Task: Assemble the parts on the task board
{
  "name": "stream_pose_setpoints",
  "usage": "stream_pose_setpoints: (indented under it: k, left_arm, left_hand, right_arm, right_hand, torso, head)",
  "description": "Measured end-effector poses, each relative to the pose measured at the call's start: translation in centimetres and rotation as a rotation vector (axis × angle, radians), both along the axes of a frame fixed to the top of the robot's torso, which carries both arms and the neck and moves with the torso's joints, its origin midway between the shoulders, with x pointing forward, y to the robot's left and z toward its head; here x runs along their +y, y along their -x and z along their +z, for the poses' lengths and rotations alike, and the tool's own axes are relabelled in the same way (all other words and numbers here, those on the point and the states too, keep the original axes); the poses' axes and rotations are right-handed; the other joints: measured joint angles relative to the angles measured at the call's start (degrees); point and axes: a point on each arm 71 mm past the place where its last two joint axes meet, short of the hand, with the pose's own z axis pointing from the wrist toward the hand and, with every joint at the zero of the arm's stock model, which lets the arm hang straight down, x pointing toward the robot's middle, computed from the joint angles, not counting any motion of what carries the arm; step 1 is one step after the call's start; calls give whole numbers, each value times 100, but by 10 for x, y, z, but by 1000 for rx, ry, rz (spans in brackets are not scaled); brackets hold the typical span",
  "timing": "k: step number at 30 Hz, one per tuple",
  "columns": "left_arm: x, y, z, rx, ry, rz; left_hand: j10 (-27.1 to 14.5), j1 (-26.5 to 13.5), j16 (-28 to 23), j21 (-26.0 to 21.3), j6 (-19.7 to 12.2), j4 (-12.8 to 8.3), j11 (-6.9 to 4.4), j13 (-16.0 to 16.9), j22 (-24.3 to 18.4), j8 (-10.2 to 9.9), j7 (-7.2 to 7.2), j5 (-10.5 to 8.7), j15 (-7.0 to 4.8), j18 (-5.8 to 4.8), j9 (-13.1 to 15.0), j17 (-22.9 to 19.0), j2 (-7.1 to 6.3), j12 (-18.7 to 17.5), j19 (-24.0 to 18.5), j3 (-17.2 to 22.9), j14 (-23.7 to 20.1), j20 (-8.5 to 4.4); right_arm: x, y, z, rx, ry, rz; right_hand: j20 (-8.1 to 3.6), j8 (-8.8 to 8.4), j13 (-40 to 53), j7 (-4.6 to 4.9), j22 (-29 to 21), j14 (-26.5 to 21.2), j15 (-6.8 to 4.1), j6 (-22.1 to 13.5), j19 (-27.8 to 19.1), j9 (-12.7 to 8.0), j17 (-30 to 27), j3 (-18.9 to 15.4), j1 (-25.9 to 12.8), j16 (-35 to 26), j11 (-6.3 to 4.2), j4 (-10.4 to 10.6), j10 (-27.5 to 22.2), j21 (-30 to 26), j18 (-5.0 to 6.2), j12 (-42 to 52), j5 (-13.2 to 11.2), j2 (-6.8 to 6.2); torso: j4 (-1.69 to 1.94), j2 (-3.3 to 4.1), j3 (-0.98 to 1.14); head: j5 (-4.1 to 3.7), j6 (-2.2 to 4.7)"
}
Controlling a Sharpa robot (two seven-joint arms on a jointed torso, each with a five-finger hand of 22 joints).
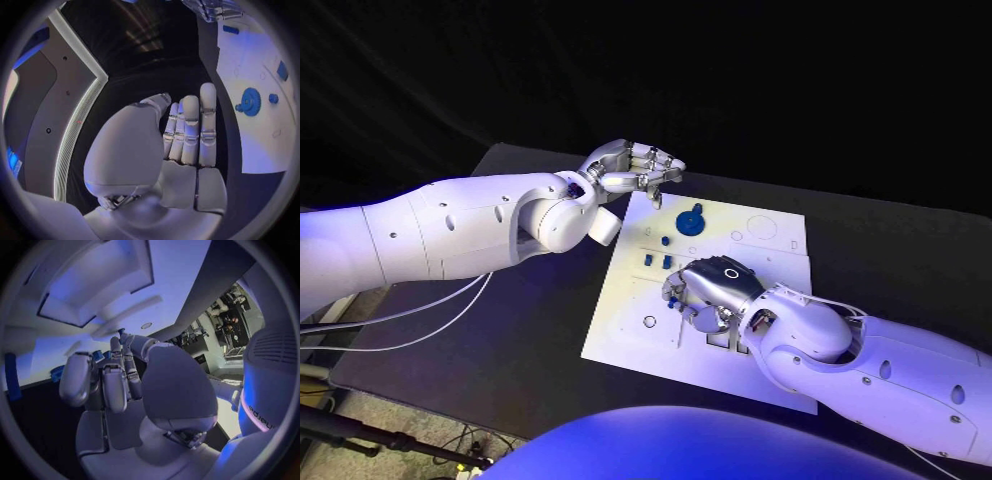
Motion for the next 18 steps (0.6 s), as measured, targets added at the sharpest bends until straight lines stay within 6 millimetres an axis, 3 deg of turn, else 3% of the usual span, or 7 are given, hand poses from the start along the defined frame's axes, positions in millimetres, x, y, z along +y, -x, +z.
stream_pose_setpoints:
  k: [6, 8, 12, 18]
  left_arm:
    - [0, 0, 0, 1, 0, 0]
    - [0, 0, 0, 1, -1, 0]
    - [0, 0, 0, 2, -1, 1]
    - [1, 0, 0, 2, -2, 2]
  left_hand:
    - [0, 0, 0, 0, 0, 0, 0, 0, 0, 0, 0, 0, 0, 0, 0, 0, 0, 0, 0, 0, 0, 0]
    - [0, 0, 0, 0, 0, 0, 0, 0, 0, 0, 0, 0, 0, 0, 0, 0, 0, 0, 0, 0, 0, 0]
    - [0, -2, 0, 0, -6, 0, 0, 0, 0, 0, -6, 0, 0, 0, 0, 0, 2, 0, 0, 0, 0, 0]
    - [0, -23, 0, 0, -20, 0, 0, 0, 0, 0, -20, 0, 0, 0, 5, 0, 23, 0, 0, 0, 0, 0]
  right_arm:
    - [0, 0, -2, 3, 10, 4]
    - [0, 0, -2, 4, 12, 4]
    - [0, 0, -4, 8, 17, 5]
    - [-2, 0, -4, 13, 17, 2]
  right_hand:
    - [0, -122, 50, 61, -6, -2, 3, -142, 0, -4, 0, -25, -119, 0, -62, 25, -61, -11, 0, -27, 0, 7]
    - [0, -150, 61, 84, -23, -9, 58, -166, 0, -11, -1, -58, -178, 0, -88, 58, -90, -48, 0, -76, 14, -35]
    - [98, -346, -60, 162, -220, -4, 166, -453, -98, -76, -1, -151, -365, -12, 50, 152, -557, -297, 0, -300, 56, -149]
    - [135, -411, -88, 198, -333, 0, 166, -504, -135, -97, -1, -182, -395, -67, 112, 151, -730, -422, 0, -325, 56, -179]
  torso:
    - [-1, -2, 1]
    - [-1, -2, 1]
    - [-1, -3, 0]
    - [0, -3, 0]
  head:
    - [-8, 0]
    - [-11, 0]
    - [-13, 0]
    - [-20, 0]
